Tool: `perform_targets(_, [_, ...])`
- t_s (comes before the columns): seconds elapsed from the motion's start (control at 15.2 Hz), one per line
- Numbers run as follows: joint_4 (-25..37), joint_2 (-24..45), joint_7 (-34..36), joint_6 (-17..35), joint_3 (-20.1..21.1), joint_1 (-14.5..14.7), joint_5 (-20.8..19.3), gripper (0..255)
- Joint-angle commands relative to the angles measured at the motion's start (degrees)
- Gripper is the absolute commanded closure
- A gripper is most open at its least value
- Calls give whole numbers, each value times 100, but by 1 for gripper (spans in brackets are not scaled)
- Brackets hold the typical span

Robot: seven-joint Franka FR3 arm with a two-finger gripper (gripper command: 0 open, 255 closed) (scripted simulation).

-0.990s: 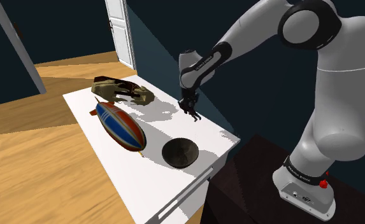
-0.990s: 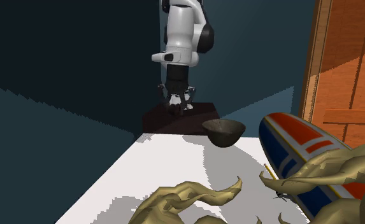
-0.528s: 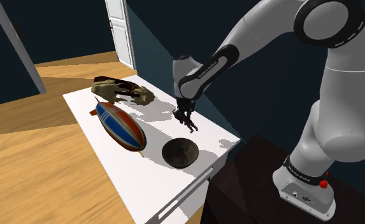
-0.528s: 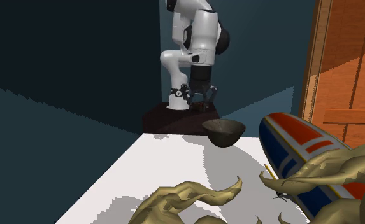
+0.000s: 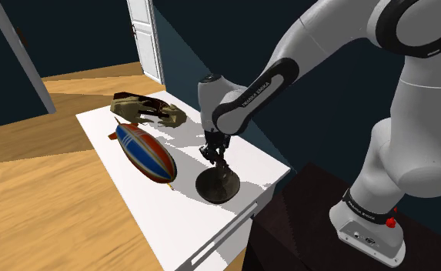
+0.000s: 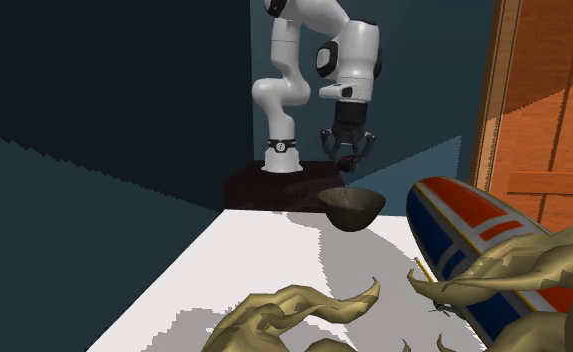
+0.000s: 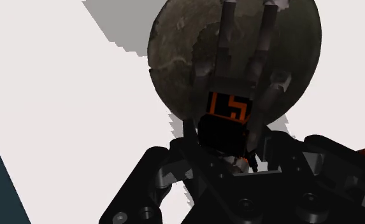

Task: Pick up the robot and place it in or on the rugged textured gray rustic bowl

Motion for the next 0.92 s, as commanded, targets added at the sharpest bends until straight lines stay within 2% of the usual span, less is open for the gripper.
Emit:
perform_targets(0.0, [-150,-82,309,52,104,180,-21,255])
perform_targets(0.86, [-185,767,391,935,82,184,-80,255])
